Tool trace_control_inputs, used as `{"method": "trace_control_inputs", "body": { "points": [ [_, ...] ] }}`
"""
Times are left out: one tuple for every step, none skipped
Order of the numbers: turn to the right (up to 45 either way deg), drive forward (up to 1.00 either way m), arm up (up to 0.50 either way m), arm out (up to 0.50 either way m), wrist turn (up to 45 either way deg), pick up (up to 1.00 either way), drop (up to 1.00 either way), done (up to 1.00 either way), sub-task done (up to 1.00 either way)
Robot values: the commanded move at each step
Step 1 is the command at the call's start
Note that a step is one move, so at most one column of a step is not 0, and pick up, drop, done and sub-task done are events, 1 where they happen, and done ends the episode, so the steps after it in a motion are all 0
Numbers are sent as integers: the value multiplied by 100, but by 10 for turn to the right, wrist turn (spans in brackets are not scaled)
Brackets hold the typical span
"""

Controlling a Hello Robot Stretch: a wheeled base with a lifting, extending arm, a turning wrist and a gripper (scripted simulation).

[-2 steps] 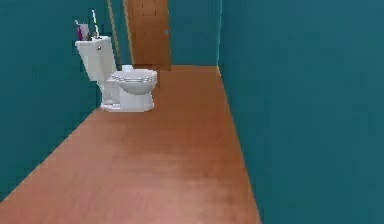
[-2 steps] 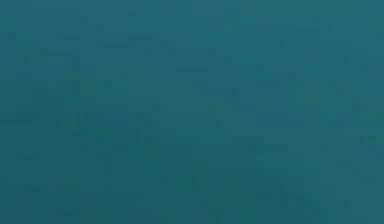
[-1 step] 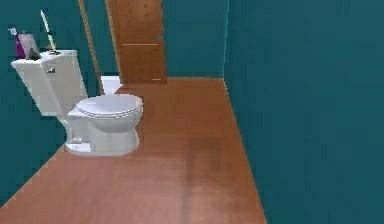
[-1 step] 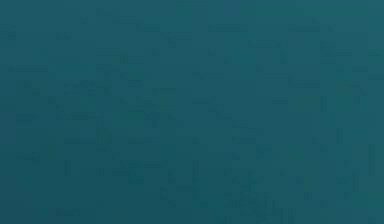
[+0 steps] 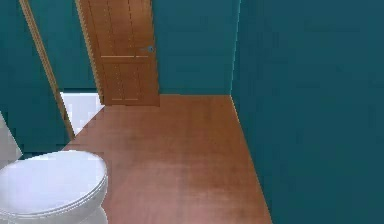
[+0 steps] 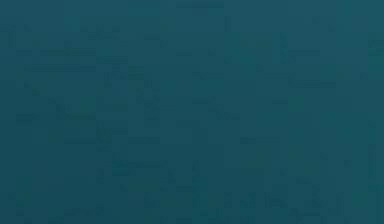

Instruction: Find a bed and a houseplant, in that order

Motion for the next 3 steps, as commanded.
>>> {"method": "trace_control_inputs", "body": {
  "points": [
    [30, 0, 0, 0, 0, 0, 0, 0, 0],
    [0, 100, 0, 0, 0, 0, 0, 0, 0],
    [210, 0, 0, 0, 0, 0, 0, 0, 0]
  ]
}}
